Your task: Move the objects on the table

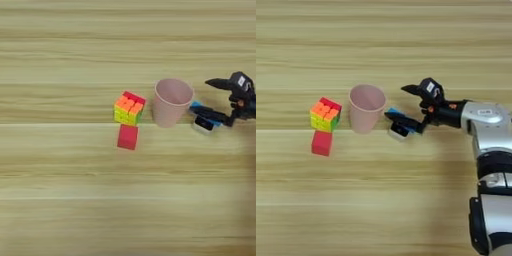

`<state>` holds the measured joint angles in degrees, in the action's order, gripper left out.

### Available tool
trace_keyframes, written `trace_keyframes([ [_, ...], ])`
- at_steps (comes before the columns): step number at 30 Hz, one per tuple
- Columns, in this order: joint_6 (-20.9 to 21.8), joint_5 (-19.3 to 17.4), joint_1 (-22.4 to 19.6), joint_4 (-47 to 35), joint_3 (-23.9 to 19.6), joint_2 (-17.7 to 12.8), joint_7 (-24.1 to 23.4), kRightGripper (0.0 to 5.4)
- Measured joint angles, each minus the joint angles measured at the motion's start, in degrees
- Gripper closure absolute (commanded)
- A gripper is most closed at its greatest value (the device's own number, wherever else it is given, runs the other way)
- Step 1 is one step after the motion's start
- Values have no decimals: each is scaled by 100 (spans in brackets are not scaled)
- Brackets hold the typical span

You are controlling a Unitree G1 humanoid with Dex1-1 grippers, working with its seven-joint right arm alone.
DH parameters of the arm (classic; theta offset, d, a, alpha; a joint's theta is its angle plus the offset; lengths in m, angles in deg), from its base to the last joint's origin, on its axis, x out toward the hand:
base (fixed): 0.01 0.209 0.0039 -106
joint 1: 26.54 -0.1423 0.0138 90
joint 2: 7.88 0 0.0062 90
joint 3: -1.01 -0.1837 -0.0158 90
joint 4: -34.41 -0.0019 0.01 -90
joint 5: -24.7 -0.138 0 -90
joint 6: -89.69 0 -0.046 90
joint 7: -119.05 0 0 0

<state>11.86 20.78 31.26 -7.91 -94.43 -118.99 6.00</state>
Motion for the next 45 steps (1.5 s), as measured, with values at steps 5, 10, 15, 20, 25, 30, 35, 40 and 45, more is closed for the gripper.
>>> trace_keyframes([
  [5, -97, -139, 7, -272, -126, -64, 3, 3],
  [10, -227, -273, 25, -575, -189, -89, 9, 3],
  [15, -341, -430, 44, -811, -267, -107, 2, 3],
  [20, -436, -498, 66, -1022, -316, -124, -9, 3],
  [25, -584, -662, 111, -1441, -404, -137, -17, 3],
  [30, -840, -856, 276, -2074, -429, -137, -17, 3],
  [35, -1129, -1028, 475, -2715, -456, -137, -33, 3],
  [40, -1387, -1189, 644, -3321, -464, -134, -52, 3],
  [45, -1672, -1463, 935, -4273, -477, -119, -101, 3],
])
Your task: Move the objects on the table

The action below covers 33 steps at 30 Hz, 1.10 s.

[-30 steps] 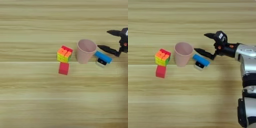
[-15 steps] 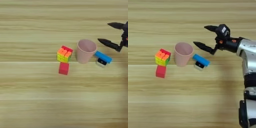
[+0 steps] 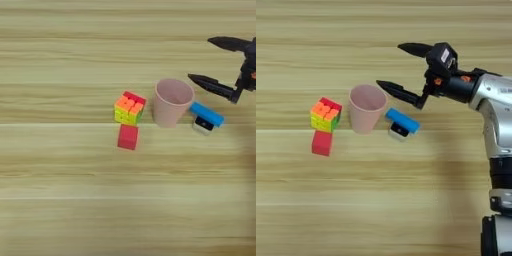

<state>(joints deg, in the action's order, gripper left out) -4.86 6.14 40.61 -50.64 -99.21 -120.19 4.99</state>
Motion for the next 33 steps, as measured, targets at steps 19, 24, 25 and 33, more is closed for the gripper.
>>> trace_keyframes([
  [19, -1075, -503, 869, -2394, 440, 207, -428, 3],
  [24, -1296, -534, 1007, -2716, 574, 228, -448, 3],
  [25, -1362, -537, 1014, -2760, 590, 226, -446, 3],
  [33, -1743, -541, 1197, -2971, 871, 33, -196, 3],
])
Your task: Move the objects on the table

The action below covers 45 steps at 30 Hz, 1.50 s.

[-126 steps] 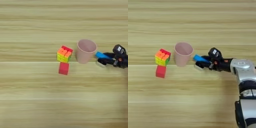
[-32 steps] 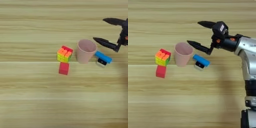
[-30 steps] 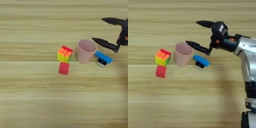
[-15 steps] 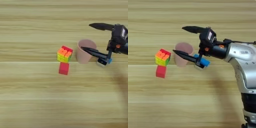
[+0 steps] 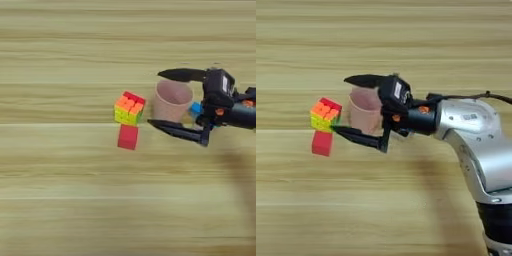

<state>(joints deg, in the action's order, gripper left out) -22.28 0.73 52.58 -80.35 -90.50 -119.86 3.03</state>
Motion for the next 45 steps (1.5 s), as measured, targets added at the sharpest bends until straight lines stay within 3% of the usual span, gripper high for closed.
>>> trace_keyframes([
  [5, 41, 167, 67, 122, 323, -227, 421, 3],
  [16, 161, 902, 2, 774, 1048, -151, 344, 3],
  [29, 793, 1941, -206, 1872, 1745, 275, 109, 3],
  [45, 1276, 2385, -502, 3121, 1850, 891, -268, 3],
])
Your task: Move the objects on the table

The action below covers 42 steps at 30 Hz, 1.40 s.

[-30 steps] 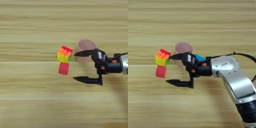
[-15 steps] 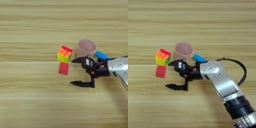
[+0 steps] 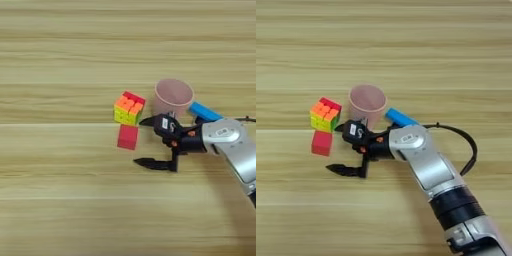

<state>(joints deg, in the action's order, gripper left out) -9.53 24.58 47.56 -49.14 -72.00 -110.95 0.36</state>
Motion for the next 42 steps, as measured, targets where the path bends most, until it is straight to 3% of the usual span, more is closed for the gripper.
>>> trace_keyframes([
  [20, 105, 78, -72, 240, 113, 439, -82, 3],
  [42, 250, 125, -108, 463, 125, 511, -91, 248],
])
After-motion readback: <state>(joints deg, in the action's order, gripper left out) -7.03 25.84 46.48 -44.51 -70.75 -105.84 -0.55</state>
